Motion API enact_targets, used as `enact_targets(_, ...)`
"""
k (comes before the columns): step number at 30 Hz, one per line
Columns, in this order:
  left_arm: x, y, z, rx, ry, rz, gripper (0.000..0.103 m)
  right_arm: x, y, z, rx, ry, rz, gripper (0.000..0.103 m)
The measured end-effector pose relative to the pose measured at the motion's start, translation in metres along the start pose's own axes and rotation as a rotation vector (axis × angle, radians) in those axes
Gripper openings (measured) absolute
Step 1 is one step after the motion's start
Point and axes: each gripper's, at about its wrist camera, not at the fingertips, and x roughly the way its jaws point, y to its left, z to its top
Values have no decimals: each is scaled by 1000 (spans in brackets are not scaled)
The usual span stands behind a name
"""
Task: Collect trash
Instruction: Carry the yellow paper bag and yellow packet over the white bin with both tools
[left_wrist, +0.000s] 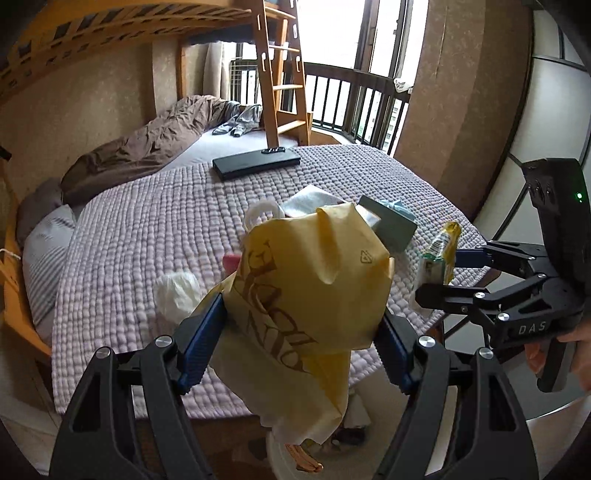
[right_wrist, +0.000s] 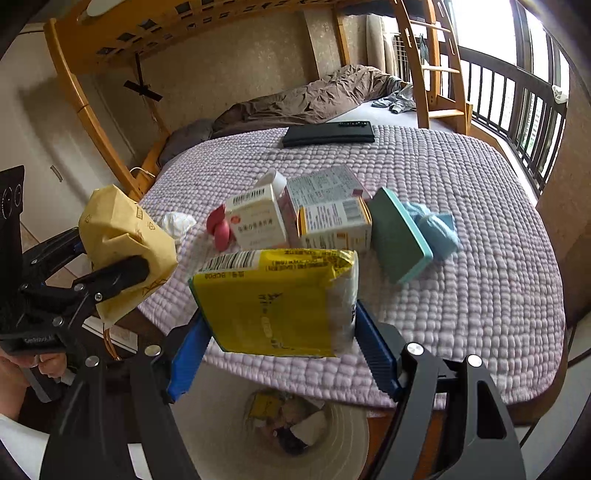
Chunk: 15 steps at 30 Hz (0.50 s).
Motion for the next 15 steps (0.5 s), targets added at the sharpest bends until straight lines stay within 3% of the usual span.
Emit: enact_targets(15,-17,-23,-35,12,60,-36,77,-22,13,-44,-2,55,15,74)
